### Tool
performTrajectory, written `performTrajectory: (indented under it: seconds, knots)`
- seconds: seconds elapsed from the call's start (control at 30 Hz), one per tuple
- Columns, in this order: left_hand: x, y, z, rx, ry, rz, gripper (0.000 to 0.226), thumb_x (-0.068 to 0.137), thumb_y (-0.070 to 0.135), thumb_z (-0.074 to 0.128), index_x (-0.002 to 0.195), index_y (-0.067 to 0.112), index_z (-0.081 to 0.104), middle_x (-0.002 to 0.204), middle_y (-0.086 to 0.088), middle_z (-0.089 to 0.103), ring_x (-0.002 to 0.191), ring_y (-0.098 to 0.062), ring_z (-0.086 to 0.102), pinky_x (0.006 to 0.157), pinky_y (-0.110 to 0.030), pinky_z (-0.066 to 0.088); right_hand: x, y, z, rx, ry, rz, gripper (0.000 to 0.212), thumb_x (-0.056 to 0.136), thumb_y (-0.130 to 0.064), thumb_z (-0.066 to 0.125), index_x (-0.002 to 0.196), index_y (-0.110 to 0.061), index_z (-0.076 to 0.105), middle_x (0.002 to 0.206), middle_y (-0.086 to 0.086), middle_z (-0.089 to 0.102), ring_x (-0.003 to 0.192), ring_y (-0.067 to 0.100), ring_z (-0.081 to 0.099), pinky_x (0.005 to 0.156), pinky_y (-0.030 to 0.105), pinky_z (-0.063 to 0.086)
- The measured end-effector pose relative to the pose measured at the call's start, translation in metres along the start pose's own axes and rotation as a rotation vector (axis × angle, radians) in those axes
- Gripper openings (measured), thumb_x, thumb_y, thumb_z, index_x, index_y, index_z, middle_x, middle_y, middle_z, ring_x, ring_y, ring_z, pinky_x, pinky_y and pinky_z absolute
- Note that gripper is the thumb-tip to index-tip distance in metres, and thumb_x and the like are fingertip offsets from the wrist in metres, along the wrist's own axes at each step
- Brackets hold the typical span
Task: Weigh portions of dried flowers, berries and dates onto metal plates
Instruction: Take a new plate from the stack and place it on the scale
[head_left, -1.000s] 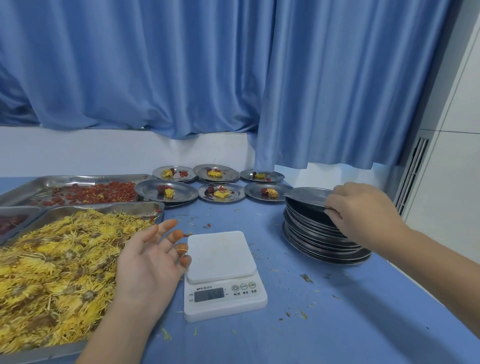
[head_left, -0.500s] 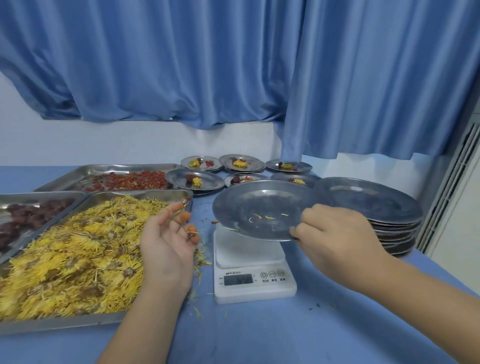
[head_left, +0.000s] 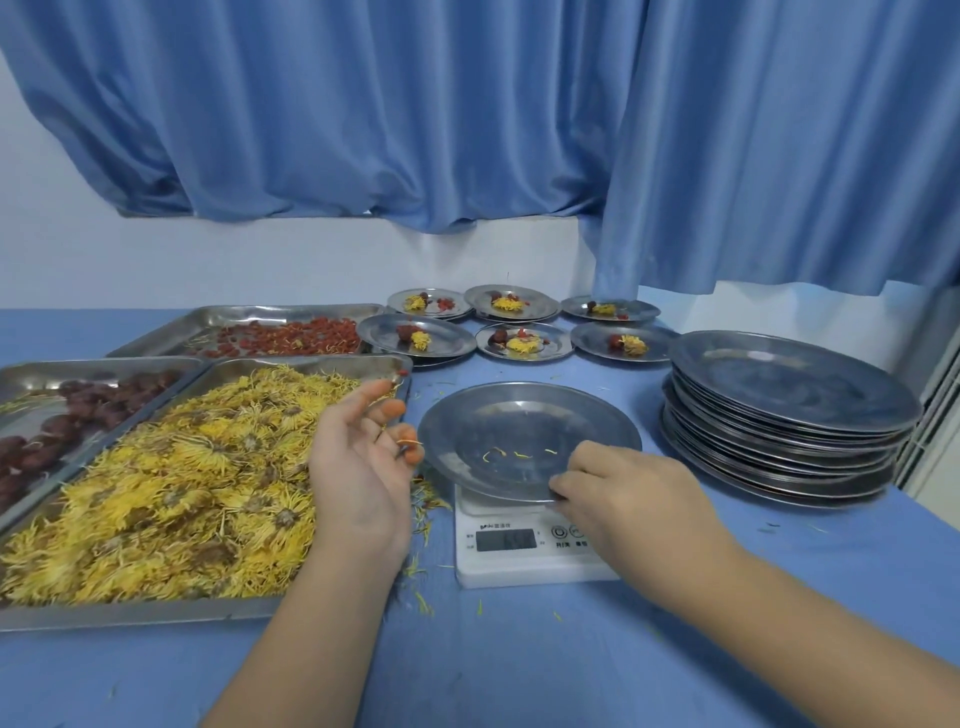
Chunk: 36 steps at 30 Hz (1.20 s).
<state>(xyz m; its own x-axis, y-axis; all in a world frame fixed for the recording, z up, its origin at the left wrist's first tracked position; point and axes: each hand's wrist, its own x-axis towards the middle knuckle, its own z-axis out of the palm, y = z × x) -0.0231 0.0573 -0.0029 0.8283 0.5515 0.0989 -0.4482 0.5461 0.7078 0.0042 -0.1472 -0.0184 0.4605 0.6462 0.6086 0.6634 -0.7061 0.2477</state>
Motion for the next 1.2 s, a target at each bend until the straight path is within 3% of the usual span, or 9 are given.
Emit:
performTrajectory:
  seconds: [0.03,0.1,0.2,0.33,0.43,0.6,0.87,1.13,1.2]
  knots:
    - [0.0,0.0,0.0,-0.002,-0.002,-0.001,0.022,0.093,0.024,0.042,0.093,0.015,0.062,0.076,0.001,0.053,0.061,-0.013,0.044,0.06,-0.029,0.031,-0.004,-0.001,0.0,0.041,-0.002,0.008,0.013,0.069,-0.018,0.075,0.061,-0.019,0.064,0.064,-0.004,0.055,0.049,0.019,0.055,0.038,0.027,0.043]
    - [0.001,0.0,0.0,0.006,-0.007,0.003,0.023,0.094,0.025,0.041,0.093,0.015,0.062,0.076,0.001,0.053,0.061,-0.013,0.044,0.06,-0.029,0.032,-0.014,0.001,-0.002,0.137,0.017,0.03,0.022,0.085,-0.03,0.055,0.073,-0.017,0.069,0.073,-0.003,0.06,0.055,0.02,0.058,0.044,0.029,0.047]
    - [0.001,-0.001,0.0,0.036,-0.012,0.023,0.023,0.094,0.024,0.041,0.092,0.015,0.062,0.075,0.001,0.053,0.06,-0.012,0.044,0.06,-0.029,0.032,-0.034,0.011,-0.007,0.199,0.052,0.011,0.023,0.09,-0.03,0.053,0.083,-0.016,0.07,0.079,-0.002,0.061,0.061,0.019,0.058,0.051,0.029,0.048]
    - [0.0,0.0,0.002,0.068,0.004,0.041,0.022,0.095,0.022,0.041,0.091,0.014,0.062,0.072,0.002,0.053,0.057,-0.011,0.043,0.058,-0.028,0.031,-0.054,0.026,-0.008,0.314,-0.117,0.124,0.025,0.09,-0.041,0.047,0.084,-0.027,0.067,0.073,-0.014,0.059,0.064,0.009,0.058,0.056,0.023,0.044]
    - [0.0,0.002,0.002,0.098,0.031,0.032,0.02,0.094,0.021,0.043,0.092,0.015,0.062,0.069,0.004,0.054,0.056,-0.011,0.043,0.058,-0.027,0.031,-0.057,0.027,-0.003,0.434,-0.289,0.25,0.023,0.088,-0.054,0.045,0.092,-0.034,0.057,0.07,-0.021,0.054,0.067,-0.001,0.052,0.063,0.026,0.044]
    - [0.001,0.003,0.001,0.162,0.083,0.019,0.017,0.094,0.02,0.046,0.088,0.018,0.062,0.066,0.007,0.055,0.054,-0.009,0.045,0.057,-0.025,0.034,-0.056,0.021,0.001,0.407,-0.316,0.258,0.027,0.084,-0.061,0.039,0.1,-0.039,0.043,0.065,-0.019,0.045,0.061,-0.002,0.044,0.053,0.018,0.029]
    - [0.001,0.002,0.0,0.213,0.078,0.015,0.016,0.093,0.022,0.047,0.09,0.018,0.062,0.071,0.005,0.055,0.055,-0.009,0.047,0.057,-0.025,0.036,-0.056,0.017,-0.001,0.399,-0.329,0.262,0.032,0.085,-0.061,0.037,0.107,-0.039,0.046,0.067,-0.021,0.044,0.061,-0.002,0.043,0.055,0.018,0.033]
    - [0.002,-0.001,-0.001,0.285,0.051,0.045,0.016,0.093,0.021,0.049,0.088,0.018,0.064,0.069,0.006,0.056,0.051,-0.008,0.047,0.053,-0.023,0.037,-0.053,0.015,0.0,0.463,-0.36,0.289,0.036,0.077,-0.074,0.036,0.092,-0.041,0.042,0.078,-0.024,0.051,0.07,-0.002,0.048,0.059,0.02,0.04]
    - [0.002,-0.003,-0.002,0.302,0.047,0.052,0.015,0.093,0.021,0.05,0.089,0.018,0.064,0.066,0.007,0.058,0.051,-0.008,0.047,0.051,-0.022,0.036,-0.054,0.014,-0.002,0.434,-0.353,0.268,0.036,0.078,-0.072,0.035,0.094,-0.042,0.047,0.071,-0.021,0.05,0.067,-0.001,0.048,0.057,0.02,0.039]
